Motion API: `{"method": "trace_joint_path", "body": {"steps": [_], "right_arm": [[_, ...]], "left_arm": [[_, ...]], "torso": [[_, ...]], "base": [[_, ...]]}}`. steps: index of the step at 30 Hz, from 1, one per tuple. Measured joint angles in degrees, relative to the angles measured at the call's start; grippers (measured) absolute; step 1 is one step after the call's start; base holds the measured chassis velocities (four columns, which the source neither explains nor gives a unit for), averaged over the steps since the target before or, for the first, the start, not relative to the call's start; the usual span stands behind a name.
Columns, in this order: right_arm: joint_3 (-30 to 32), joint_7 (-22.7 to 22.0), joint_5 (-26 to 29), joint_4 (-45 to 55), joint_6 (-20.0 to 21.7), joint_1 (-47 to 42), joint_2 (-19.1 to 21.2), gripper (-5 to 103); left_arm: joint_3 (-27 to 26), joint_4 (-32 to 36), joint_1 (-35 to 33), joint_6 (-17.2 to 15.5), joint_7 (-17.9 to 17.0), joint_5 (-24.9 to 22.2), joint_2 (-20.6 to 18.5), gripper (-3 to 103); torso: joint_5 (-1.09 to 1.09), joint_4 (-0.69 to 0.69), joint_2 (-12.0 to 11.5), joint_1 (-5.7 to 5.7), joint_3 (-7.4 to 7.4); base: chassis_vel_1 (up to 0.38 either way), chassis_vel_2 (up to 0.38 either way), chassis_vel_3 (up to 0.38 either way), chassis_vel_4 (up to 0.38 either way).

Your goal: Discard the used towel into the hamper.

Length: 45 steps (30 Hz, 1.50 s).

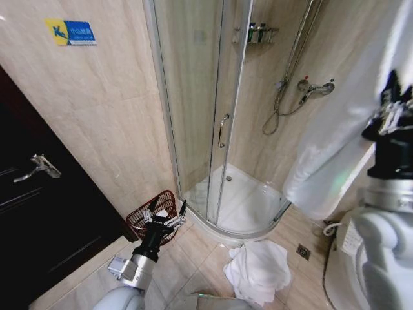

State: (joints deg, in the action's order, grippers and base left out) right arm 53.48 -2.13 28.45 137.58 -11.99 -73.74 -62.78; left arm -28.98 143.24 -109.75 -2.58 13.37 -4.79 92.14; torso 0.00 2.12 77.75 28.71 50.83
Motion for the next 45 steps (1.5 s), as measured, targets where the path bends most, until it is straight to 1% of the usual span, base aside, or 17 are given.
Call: {"method": "trace_joint_path", "body": {"steps": [2, 5, 6, 8, 9, 11, 18, 20, 23, 35, 38, 39, 45], "right_arm": [[0.0, 0.2, -0.4, 0.4, -0.3, -1.0, -0.6, 4], [-0.4, 1.1, -2.3, 1.0, -1.4, -3.9, -2.9, 4], [-0.4, 1.1, -2.3, 1.0, -1.4, -3.9, -2.9, 4], [-1.6, 1.4, -4.3, 0.7, -2.7, -5.4, -4.6, 4], [-1.6, 1.4, -4.3, 0.7, -2.7, -5.4, -4.6, 4], [-2.7, 1.6, -5.9, 0.7, -3.6, -6.5, -6.3, 4], [-4.3, 1.3, -8.1, -0.2, -5.6, -7.6, -8.5, 4], [-5.2, 0.7, -10.0, -1.1, -6.3, -8.6, -10.4, 4], [-5.7, 0.4, -11.0, -2.0, -7.2, -9.4, -11.7, 4], [-6.0, 2.3, -11.9, -4.5, -10.1, -10.4, -14.0, 4], [-6.0, 3.7, -12.3, -7.0, -12.5, -10.8, -14.6, 4], [-6.0, 3.7, -12.3, -7.0, -12.5, -10.8, -14.6, 4], [-7.8, 4.7, -13.9, -8.8, -15.8, -11.2, -16.6, 4]], "left_arm": [[0.0, 0.0, 0.0, 0.0, 0.0, 0.0, 0.0, 100], [0.0, 0.0, 0.0, 0.0, 0.0, 0.0, 0.0, 100], [0.0, 0.0, 0.0, 0.0, 0.0, 0.0, 0.0, 100], [0.0, 0.0, 0.0, 0.0, 0.0, 0.0, 0.0, 100], [0.0, 0.0, 0.0, 0.0, 0.0, 0.0, 0.0, 100], [0.0, 0.0, 0.0, 0.0, 0.0, 0.0, 0.0, 100], [0.0, 0.0, 0.0, 0.0, 0.0, 0.0, 0.0, 100], [0.0, 0.0, 0.0, 0.0, 0.0, 0.0, 0.0, 100], [0.0, 0.0, 0.0, 0.0, 0.0, 0.0, 0.0, 100], [0.0, 0.0, 0.0, 0.0, 0.0, 0.0, 0.0, 100], [0.0, 0.0, 0.0, 0.0, 0.0, 0.0, 0.0, 100], [0.0, 0.0, 0.0, 0.0, 0.0, 0.0, 0.0, 100], [0.0, 0.0, 0.0, 0.0, 0.0, 0.0, 0.0, 100]], "torso": [[0.01, 0.00, 0.0, 0.00, 0.00], [-0.02, 0.00, 0.0, 0.00, 0.00], [-0.02, 0.00, 0.0, 0.00, 0.00], [0.01, 0.00, 0.0, 0.00, 0.00], [0.01, 0.00, 0.0, 0.00, 0.00], [0.00, 0.00, 0.0, 0.01, 0.00], [-0.01, 0.01, 0.0, 0.01, 0.00], [0.00, 0.00, 0.0, 0.01, 0.00], [0.01, 0.00, 0.0, 0.01, 0.00], [0.00, 0.00, 0.0, 0.01, 0.00], [0.00, 0.00, 0.0, 0.01, 0.00], [0.00, 0.00, 0.0, 0.01, 0.00], [0.00, 0.01, 0.0, 0.01, 0.01]], "base": [[0.000, 0.000, 0.000, 0.000], [0.000, 0.000, 0.000, 0.000], [0.000, 0.000, 0.000, 0.000], [0.000, 0.000, 0.000, 0.000], [0.000, 0.000, 0.000, 0.000], [0.000, 0.000, 0.000, 0.000], [0.000, 0.000, 0.000, 0.000], [0.000, 0.000, 0.000, 0.000], [0.000, 0.000, 0.000, 0.000], [0.000, 0.000, 0.000, 0.000], [0.000, 0.000, 0.000, 0.000], [0.000, 0.000, 0.000, 0.000], [0.000, 0.000, 0.000, 0.000]]}}
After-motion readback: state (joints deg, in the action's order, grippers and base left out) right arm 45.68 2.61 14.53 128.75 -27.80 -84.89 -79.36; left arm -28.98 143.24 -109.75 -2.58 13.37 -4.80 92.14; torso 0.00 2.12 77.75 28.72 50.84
